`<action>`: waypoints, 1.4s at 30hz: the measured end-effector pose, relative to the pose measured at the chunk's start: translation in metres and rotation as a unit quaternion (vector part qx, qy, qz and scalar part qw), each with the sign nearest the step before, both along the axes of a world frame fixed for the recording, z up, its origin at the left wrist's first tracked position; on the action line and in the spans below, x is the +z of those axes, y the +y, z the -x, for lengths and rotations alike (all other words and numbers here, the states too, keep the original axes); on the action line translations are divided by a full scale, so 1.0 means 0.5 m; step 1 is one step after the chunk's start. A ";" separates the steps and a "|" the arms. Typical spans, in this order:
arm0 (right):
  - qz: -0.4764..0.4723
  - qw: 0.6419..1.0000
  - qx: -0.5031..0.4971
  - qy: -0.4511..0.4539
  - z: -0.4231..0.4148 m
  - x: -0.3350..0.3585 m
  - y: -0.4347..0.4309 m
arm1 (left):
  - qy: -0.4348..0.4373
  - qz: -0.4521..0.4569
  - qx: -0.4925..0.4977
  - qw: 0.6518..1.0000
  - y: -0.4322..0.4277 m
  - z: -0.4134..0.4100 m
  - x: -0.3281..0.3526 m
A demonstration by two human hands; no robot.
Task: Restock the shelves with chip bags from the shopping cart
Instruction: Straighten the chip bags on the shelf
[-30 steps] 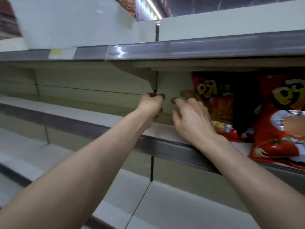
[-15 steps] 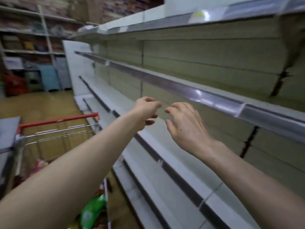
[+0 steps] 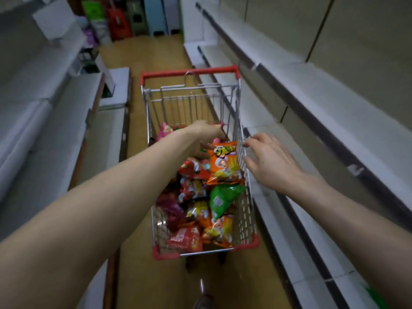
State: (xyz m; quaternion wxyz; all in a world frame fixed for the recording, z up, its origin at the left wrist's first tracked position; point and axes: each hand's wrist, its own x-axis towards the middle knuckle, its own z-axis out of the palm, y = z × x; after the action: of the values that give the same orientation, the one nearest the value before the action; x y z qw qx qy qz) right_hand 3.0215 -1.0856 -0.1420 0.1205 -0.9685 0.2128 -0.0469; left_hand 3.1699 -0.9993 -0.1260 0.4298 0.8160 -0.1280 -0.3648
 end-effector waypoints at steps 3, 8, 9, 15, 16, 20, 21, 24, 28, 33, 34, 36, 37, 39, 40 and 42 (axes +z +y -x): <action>-0.028 0.999 -0.001 0.031 -0.041 -0.074 0.010 | 0.059 -0.030 0.047 0.997 0.043 -0.052 -0.094; -0.080 0.993 -0.026 0.084 -0.079 -0.193 0.011 | 0.122 -0.073 0.133 0.981 0.090 -0.120 -0.232; -0.087 0.991 -0.033 0.092 -0.086 -0.213 0.009 | 0.128 -0.072 0.148 0.978 0.096 -0.130 -0.256; -0.124 0.983 -0.072 0.115 -0.140 -0.307 -0.013 | 0.192 -0.085 0.156 0.965 0.076 -0.165 -0.360; -0.130 0.981 -0.081 0.117 -0.149 -0.318 -0.019 | 0.187 -0.090 0.154 0.966 0.066 -0.170 -0.371; -0.157 0.977 -0.097 0.105 -0.183 -0.350 -0.035 | 0.164 -0.088 0.176 0.967 0.044 -0.204 -0.404; -0.164 0.978 -0.091 0.096 -0.193 -0.357 -0.033 | 0.168 -0.092 0.176 0.966 0.041 -0.212 -0.412; -0.183 0.978 -0.068 0.073 -0.229 -0.375 -0.016 | 0.178 -0.088 0.180 0.963 0.023 -0.235 -0.441; -0.212 0.974 -0.043 0.072 -0.287 -0.402 0.015 | 0.199 -0.060 0.203 0.957 -0.005 -0.243 -0.471; -0.315 0.941 -0.095 0.072 -0.336 -0.435 0.029 | 0.170 -0.041 0.244 0.954 0.001 -0.221 -0.516; -0.338 0.931 -0.120 0.067 -0.340 -0.440 0.027 | 0.149 -0.041 0.253 0.955 0.010 -0.206 -0.516; -0.381 0.909 -0.164 0.046 -0.347 -0.448 0.024 | 0.123 -0.017 0.267 0.956 0.033 -0.168 -0.516; -0.394 0.901 -0.180 0.037 -0.350 -0.450 0.024 | 0.124 -0.002 0.264 0.956 0.047 -0.147 -0.514; -0.391 0.899 -0.196 0.032 -0.354 -0.450 0.026 | 0.145 0.025 0.253 0.956 0.072 -0.108 -0.508; -0.386 0.900 -0.200 0.035 -0.357 -0.448 0.027 | 0.154 0.034 0.244 0.957 0.082 -0.097 -0.505; -0.387 0.899 -0.199 0.051 -0.364 -0.445 0.030 | 0.176 0.044 0.228 0.957 0.100 -0.096 -0.498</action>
State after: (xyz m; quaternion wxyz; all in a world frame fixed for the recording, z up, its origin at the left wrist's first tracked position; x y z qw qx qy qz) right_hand 3.2034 -1.0707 -0.3645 0.4634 -0.7836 0.4086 0.0654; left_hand 3.2177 -0.9493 -0.3748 0.5525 0.7270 0.1229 -0.3887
